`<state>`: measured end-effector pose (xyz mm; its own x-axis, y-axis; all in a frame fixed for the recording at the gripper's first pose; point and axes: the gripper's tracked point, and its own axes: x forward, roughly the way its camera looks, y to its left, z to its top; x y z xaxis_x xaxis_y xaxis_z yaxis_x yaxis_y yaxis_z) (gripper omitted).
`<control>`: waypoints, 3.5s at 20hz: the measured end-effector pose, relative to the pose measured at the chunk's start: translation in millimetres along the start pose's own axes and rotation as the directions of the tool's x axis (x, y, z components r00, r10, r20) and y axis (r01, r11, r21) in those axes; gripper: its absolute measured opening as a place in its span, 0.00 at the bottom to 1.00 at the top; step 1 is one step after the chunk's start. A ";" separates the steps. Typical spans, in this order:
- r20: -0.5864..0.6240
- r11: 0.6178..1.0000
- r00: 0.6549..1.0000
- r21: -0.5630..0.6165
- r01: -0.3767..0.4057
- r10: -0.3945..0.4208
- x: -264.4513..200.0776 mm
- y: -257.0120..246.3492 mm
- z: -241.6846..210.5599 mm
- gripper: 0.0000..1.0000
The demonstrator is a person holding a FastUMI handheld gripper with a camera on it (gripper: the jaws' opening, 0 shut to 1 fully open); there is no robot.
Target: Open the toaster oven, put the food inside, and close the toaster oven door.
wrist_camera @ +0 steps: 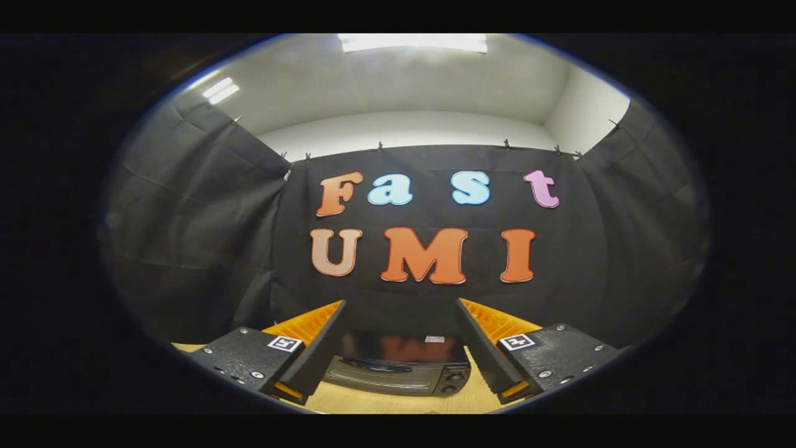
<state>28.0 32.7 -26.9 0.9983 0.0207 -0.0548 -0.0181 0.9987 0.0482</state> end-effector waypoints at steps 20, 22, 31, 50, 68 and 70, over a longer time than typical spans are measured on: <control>-0.351 1.000 0.936 0.016 -0.006 0.012 98.6 50.4 -198.3 1.00; -0.396 1.000 0.918 0.028 0.007 0.005 106.2 49.5 -217.3 1.00; -0.418 0.998 0.908 0.031 0.046 -0.028 102.7 51.9 -233.6 0.99; -0.472 0.989 0.876 0.146 -0.036 0.102 -9.0 70.8 -238.3 0.89; -0.775 0.988 0.619 0.156 -0.008 0.127 -73.8 75.9 -347.2 0.89; -0.760 0.990 0.639 0.138 -0.019 0.118 -69.6 73.5 -342.5 0.88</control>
<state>-61.8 120.8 -361.2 0.5938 0.1666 -0.7872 -0.0287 0.9821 0.1862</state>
